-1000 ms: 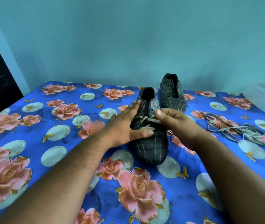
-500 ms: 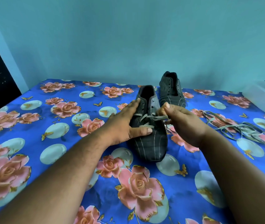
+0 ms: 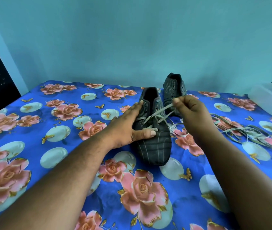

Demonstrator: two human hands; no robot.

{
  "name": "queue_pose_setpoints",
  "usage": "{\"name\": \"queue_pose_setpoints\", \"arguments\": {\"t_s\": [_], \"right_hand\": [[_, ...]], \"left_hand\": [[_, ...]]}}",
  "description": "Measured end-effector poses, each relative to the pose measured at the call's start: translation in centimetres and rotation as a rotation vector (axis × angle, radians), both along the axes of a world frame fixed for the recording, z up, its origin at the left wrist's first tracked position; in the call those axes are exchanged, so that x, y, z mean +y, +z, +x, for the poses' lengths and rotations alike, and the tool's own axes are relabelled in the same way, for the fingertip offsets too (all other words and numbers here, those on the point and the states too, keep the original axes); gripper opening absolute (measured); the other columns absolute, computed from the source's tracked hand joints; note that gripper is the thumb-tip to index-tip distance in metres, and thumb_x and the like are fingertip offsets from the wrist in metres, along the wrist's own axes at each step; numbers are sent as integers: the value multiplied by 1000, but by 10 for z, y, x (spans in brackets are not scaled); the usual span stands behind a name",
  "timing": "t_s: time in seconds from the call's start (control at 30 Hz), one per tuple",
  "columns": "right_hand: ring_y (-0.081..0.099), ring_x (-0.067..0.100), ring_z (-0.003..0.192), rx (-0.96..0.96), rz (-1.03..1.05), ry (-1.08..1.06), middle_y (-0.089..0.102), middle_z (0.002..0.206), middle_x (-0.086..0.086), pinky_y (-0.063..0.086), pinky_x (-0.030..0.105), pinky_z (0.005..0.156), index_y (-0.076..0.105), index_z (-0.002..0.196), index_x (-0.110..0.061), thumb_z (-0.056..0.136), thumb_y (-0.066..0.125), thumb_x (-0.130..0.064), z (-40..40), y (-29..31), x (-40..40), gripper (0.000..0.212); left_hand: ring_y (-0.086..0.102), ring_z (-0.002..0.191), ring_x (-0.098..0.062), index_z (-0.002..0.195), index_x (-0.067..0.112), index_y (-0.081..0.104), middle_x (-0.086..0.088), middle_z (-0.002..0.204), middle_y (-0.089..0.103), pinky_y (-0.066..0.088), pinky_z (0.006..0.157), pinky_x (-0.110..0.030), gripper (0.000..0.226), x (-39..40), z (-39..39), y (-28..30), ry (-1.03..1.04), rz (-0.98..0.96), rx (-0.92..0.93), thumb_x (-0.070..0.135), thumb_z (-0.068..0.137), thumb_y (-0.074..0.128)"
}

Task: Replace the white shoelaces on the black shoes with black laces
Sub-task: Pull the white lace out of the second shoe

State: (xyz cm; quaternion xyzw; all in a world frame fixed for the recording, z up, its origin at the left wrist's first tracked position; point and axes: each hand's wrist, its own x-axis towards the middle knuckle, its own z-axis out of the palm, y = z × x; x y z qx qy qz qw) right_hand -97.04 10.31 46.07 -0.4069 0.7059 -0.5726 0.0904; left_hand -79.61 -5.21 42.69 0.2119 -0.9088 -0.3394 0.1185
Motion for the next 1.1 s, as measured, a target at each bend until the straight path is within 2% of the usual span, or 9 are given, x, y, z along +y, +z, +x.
{"name": "queue_pose_setpoints", "arguments": {"t_s": [0.13,0.23,0.4,0.6,0.7,0.77,0.87,0.93,1.1], "right_hand": [[56,27,99,365,216,-261,60,101,2,43,41,86,62,95,-19,100,57,-38,-6,-17,-6,21],[46,23,120,624,131,-176,53,125,-3,37,42,97,62,117,-30,96,57,-51,11,-12,-7,31],[48,22,115,902,136,-6,62,112,-15,38,48,94,72,101,-39,89,59,-58,17,-14,-8,26],[54,20,103,613,-4,35,62,98,-14,44,39,90,70,91,-33,90,65,-45,6,-18,-10,13],[57,5,80,218,-106,-66,62,82,-10,43,21,73,65,87,-21,95,67,-26,0,-10,-6,9],[49,1,65,70,-161,-211,56,72,-9,39,23,63,59,84,-16,95,62,-20,-8,-6,-2,11],[55,16,92,278,-35,-329,60,91,-5,44,36,79,59,91,-22,89,56,-28,-14,-12,0,7],[51,24,112,450,42,-262,60,112,-4,42,45,94,63,106,-28,88,56,-38,-7,-16,-1,22],[45,19,117,769,111,-26,59,112,-14,35,41,93,68,105,-38,88,60,-60,15,-19,-9,28]], "left_hand": [[1,154,1,161,41,0,16,170,2,11,128,-48,128,2,0,2,8,-13,-8,90,58,59],[2,154,1,161,41,1,16,170,4,13,127,-48,130,-1,-1,-2,10,-24,4,94,57,58],[3,154,0,162,40,3,15,170,6,15,127,-45,131,-3,-3,-5,3,-26,20,95,56,57],[4,154,2,162,40,2,17,170,5,15,127,-46,130,-3,-3,-4,-5,-23,18,93,58,59],[3,154,2,162,40,1,17,170,4,15,127,-47,128,-2,-3,-2,-11,-25,12,91,59,59],[1,154,2,162,39,0,17,170,3,13,127,-48,130,-2,-2,-1,-12,-24,10,92,59,59],[2,154,2,162,37,0,16,170,3,14,128,-45,131,-1,-1,0,-16,-6,16,90,59,60],[2,154,1,162,38,0,16,170,3,15,127,-46,130,-2,-1,-1,-11,-11,12,91,59,60],[2,154,1,162,40,0,15,170,5,15,127,-45,134,-5,-4,-5,-7,-35,6,99,54,55]]}}
